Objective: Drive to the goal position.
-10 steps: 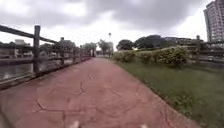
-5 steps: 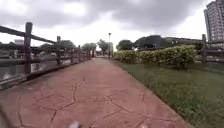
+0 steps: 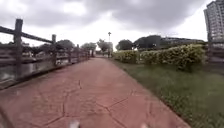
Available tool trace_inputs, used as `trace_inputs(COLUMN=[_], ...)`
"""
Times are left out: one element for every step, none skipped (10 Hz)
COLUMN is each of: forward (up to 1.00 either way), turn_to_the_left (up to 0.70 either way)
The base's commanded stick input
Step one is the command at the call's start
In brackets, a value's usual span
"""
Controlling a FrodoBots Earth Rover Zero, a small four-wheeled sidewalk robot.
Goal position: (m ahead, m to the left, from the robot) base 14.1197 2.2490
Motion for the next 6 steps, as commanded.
trace_inputs(forward=[0.7, 0.7, 0.7, 0.7, 0.7, 0.7], turn_to_the_left=[0.0, 0.0, 0.0, 0.0, 0.0, 0.0])
